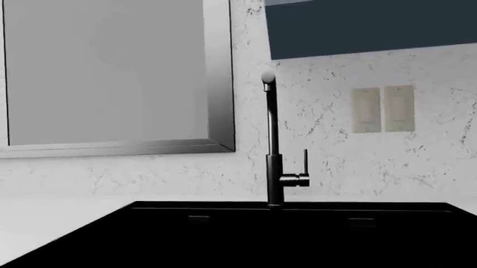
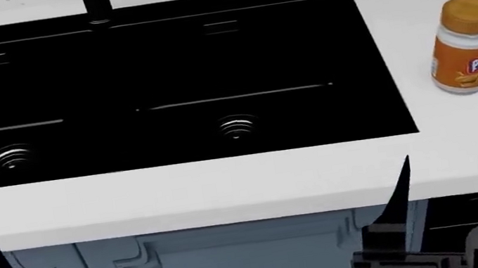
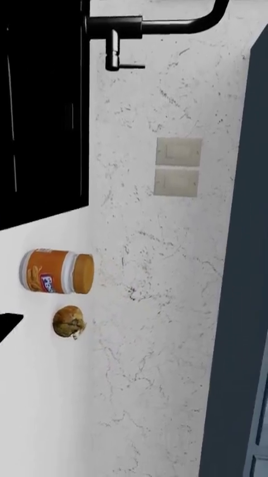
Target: Turn the sink spout to the right.
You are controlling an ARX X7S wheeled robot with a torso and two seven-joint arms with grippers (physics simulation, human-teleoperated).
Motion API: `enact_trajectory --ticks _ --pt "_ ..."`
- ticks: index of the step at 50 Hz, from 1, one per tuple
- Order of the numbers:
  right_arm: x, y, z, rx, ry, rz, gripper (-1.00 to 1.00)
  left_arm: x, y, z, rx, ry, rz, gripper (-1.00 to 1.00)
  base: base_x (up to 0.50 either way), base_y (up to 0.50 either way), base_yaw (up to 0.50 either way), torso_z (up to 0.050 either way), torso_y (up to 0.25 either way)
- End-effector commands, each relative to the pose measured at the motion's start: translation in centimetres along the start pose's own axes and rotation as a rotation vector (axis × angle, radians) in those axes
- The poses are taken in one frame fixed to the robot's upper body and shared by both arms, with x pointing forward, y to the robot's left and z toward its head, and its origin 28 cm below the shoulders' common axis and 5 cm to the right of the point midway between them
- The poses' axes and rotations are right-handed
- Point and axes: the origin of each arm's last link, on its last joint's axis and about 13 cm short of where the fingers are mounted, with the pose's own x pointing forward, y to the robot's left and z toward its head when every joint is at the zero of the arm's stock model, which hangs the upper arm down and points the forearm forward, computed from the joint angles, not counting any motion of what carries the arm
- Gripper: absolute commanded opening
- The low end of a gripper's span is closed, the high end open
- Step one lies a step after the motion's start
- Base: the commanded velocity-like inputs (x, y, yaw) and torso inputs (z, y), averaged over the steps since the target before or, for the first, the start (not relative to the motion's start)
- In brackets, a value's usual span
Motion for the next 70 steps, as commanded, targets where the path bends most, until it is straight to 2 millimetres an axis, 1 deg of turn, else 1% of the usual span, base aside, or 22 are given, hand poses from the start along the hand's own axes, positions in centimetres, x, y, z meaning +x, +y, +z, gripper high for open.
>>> enact_trajectory --ticks 1,25,36,58,70 --pt "-0.04 -0.28 0.21 0.013 -0.015 -0.013 1.0 0.15 0.24 0.43 -0.006 -0.009 0.011 1.0 0.08 0.23 0.0 0.0 0.0" --pt "-0.22 -0.29 0.22 0.01 -0.015 -0.009 1.0 0.28 0.11 0.66 -0.009 -0.01 0.001 1.0 0.09 0.23 0.0 0.0 0.0" --pt "-0.15 -0.38 0.14 0.009 -0.015 -0.007 1.0 0.55 -0.01 0.79 -0.01 -0.012 -0.002 1.0 0.17 0.23 0.0 0.0 0.0" --pt "-0.36 -0.2 -0.34 0.014 -0.003 -0.013 1.0 0.32 -0.01 0.6 -0.011 -0.008 0.002 1.0 0.17 0.23 0.0 0.0 0.0" --pt "-0.39 -0.23 -0.19 0.014 -0.008 -0.011 1.0 0.32 0.06 0.66 -0.009 -0.007 0.001 1.0 0.17 0.22 0.0 0.0 0.0"
